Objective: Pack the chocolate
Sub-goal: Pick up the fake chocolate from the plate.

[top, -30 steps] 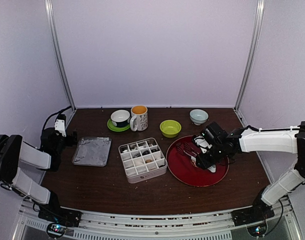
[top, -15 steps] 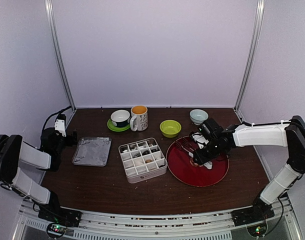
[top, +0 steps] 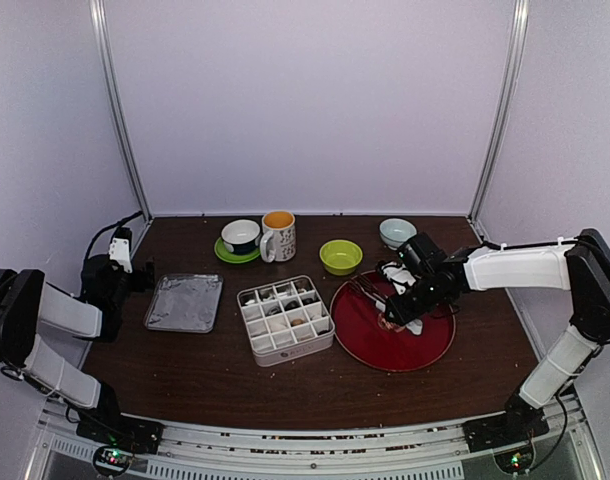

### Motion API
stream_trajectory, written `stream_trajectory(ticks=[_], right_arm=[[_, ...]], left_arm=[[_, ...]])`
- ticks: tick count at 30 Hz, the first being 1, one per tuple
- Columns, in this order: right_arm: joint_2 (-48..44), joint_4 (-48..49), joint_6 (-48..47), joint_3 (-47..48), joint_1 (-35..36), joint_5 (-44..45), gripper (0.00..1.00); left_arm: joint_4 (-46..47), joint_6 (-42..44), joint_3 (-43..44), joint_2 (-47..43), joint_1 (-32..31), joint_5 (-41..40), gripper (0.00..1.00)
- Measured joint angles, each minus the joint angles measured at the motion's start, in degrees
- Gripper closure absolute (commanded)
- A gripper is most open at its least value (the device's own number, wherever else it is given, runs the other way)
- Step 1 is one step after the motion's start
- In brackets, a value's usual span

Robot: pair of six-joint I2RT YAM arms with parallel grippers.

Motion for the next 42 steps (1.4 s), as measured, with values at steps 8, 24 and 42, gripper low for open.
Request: stream_trajectory(ticks=[8, 24, 42], right_arm=[[-2.36, 1.38, -0.57, -1.49, 0.00, -0.76, 0.74], [-11.17, 1.01, 1.14, -5.99, 0.83, -3.39, 0.63], [-1.22, 0.79, 3.67, -1.29, 0.66, -0.68, 0.66]], left_arm=[[-0.02, 0.00, 0.04, 0.00, 0.00, 0.00, 0.02], [-0.02, 0.00, 0.07, 0.00, 0.00, 0.00, 0.02], [-0.02, 0.00, 0.07, 0.00, 0.00, 0.00, 0.02]])
